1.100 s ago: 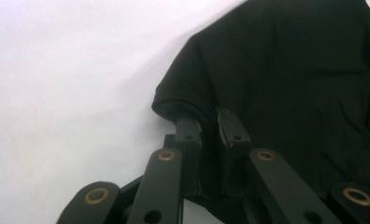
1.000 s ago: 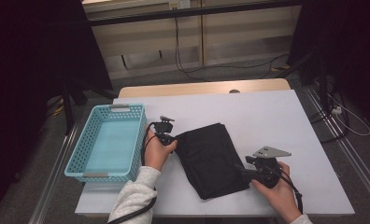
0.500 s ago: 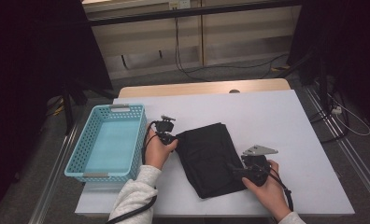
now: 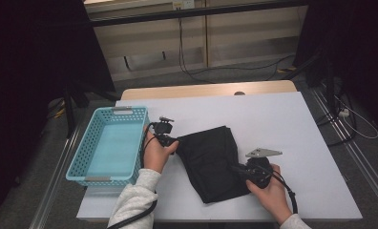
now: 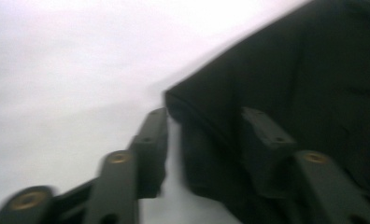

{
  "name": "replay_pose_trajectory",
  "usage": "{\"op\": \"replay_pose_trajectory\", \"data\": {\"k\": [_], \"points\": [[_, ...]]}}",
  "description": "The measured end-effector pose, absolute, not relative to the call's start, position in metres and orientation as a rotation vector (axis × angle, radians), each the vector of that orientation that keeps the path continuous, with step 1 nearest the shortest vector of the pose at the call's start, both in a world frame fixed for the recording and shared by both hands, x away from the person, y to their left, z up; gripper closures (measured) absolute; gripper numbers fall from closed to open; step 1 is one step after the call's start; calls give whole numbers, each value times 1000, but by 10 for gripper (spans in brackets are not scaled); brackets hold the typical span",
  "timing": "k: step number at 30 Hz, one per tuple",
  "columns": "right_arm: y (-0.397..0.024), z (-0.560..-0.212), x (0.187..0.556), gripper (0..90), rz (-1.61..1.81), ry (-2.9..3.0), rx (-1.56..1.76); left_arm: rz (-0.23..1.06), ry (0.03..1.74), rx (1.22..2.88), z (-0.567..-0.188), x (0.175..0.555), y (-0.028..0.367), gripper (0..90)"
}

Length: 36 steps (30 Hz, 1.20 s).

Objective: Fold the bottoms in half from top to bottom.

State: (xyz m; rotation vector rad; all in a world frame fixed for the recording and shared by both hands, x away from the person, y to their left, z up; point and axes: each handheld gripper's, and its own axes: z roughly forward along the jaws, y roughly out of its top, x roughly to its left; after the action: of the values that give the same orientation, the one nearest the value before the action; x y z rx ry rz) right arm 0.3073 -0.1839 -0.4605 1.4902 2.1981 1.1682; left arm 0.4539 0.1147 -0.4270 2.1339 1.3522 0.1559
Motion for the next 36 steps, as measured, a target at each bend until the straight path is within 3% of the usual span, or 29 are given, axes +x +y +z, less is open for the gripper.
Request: {"op": "replay_pose_trajectory", "data": {"k": [5,10,21,36], "points": [[-180,-459,305,788,1180,2222,1482,168,1377,2140,-432,458,114,365],[-177,-459,303,786,1180,2230,1469,186,1358,2184,-438,457,107,386],[-174,-459,302,786,1182,2228,1462,60,1393,2232,-433,446,87,766],[-167,-448,302,806,1234,2222,1374,19,1471,2296,-402,466,96,813]]}}
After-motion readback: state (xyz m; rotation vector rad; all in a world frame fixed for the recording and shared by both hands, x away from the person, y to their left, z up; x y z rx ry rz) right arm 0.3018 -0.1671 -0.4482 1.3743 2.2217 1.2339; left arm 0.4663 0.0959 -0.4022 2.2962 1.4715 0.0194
